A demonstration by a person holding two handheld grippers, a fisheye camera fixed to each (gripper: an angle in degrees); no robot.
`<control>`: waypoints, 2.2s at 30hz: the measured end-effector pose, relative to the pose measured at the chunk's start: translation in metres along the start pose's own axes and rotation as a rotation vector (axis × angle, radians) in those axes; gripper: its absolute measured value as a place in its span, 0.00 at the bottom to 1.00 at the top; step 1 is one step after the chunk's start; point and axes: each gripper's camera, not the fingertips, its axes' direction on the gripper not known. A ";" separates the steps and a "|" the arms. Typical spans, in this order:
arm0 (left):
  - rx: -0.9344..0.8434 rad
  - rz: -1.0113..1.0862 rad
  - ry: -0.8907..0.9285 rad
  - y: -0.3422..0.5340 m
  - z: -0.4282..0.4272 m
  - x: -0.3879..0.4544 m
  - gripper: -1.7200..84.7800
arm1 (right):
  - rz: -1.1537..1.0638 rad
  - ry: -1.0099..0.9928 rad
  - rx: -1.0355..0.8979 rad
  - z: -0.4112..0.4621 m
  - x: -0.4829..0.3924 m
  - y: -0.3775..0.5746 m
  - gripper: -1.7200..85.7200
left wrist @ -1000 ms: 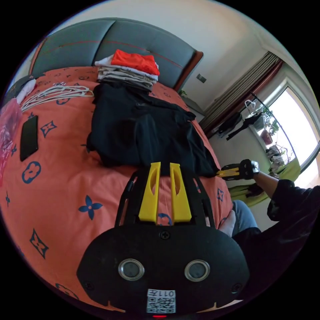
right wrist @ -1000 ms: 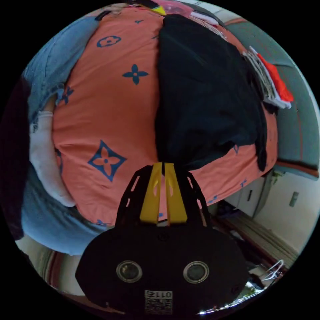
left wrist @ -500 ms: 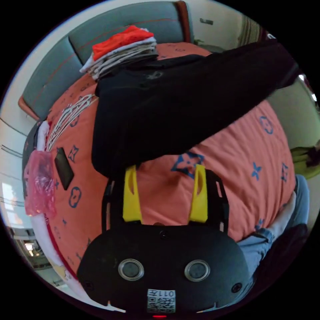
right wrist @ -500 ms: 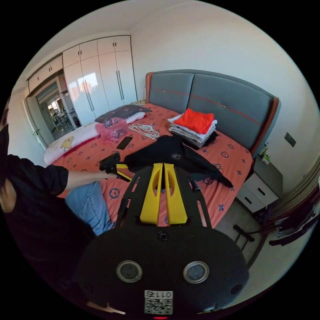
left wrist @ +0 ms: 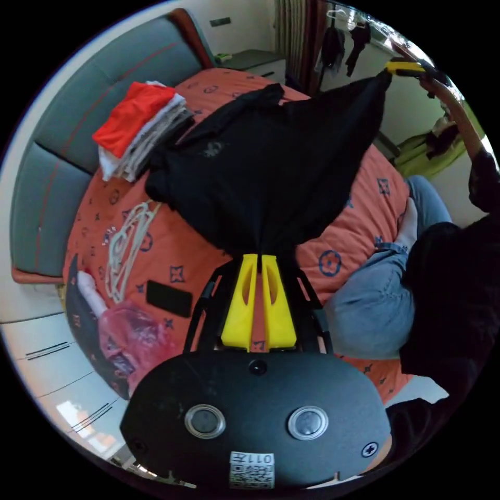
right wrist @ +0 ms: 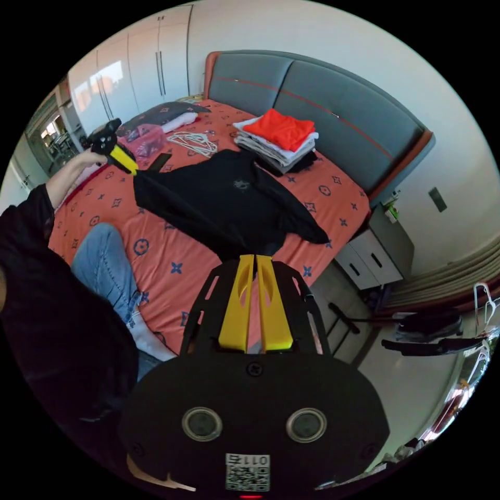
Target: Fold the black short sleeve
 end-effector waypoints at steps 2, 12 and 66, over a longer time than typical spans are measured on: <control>0.039 0.008 0.050 0.006 -0.045 -0.018 0.02 | 0.019 -0.019 0.018 0.000 0.007 0.005 0.03; -0.358 -0.185 0.466 0.012 0.079 -0.059 0.10 | 0.196 0.038 -0.279 0.183 0.005 0.026 0.05; -0.069 -0.496 0.100 0.231 -0.056 0.012 0.02 | -0.517 0.288 -0.290 0.259 -0.273 0.134 0.05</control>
